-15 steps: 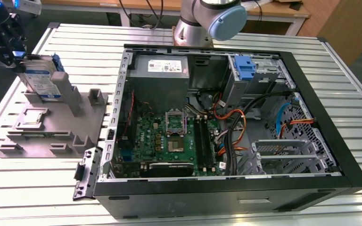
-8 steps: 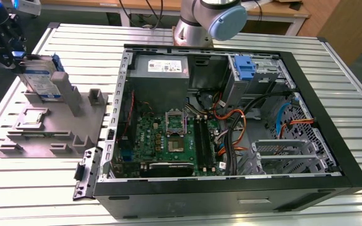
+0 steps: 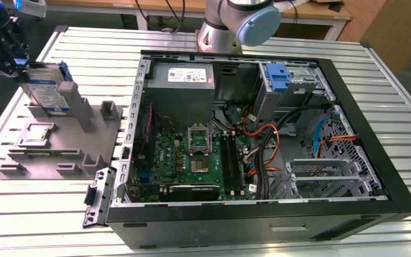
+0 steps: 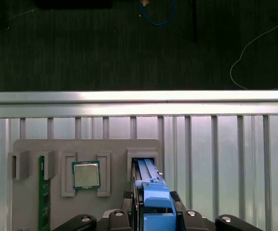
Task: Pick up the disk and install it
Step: 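Pick up the disk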
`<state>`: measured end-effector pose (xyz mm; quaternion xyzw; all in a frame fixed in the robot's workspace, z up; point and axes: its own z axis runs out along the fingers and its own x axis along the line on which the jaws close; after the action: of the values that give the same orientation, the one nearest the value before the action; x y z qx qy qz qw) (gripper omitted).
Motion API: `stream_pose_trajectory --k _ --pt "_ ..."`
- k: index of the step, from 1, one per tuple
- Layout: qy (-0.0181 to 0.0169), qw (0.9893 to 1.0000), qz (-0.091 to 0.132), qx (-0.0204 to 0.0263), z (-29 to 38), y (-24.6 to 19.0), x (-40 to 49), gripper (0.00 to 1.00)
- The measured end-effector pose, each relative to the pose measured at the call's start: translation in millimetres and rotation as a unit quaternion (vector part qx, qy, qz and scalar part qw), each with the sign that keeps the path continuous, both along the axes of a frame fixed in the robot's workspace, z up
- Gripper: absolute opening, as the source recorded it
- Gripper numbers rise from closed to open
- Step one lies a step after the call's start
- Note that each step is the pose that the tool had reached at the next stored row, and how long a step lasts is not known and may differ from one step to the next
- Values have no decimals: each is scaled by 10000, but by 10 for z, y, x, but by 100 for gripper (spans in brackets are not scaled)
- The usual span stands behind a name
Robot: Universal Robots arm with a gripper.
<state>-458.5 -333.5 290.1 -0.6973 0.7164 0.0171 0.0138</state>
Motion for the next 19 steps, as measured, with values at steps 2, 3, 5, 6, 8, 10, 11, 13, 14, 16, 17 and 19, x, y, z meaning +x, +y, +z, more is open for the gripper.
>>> stream_pose_trajectory --k 2,3,5,6,8,10,11,13,14,16,17,19 --pt "1 10000 0 -1 1 0 0 40" --pt "1 10000 0 -1 1 0 0 39" --pt "1 10000 0 -1 1 0 0 37" --pt "1 10000 0 -1 1 0 0 37" --pt "0 10000 0 -1 0 0 0 37" --pt "1 10000 0 -2 0 0 0 37" --pt "1 10000 0 -2 1 0 0 37" --pt "0 10000 0 -2 0 0 0 37" --pt "1 10000 0 -2 0 0 0 37" --pt "0 10000 0 -2 0 0 0 37" --pt "0 10000 0 -2 0 0 0 37" --pt "1 10000 0 -3 0 0 0 37"
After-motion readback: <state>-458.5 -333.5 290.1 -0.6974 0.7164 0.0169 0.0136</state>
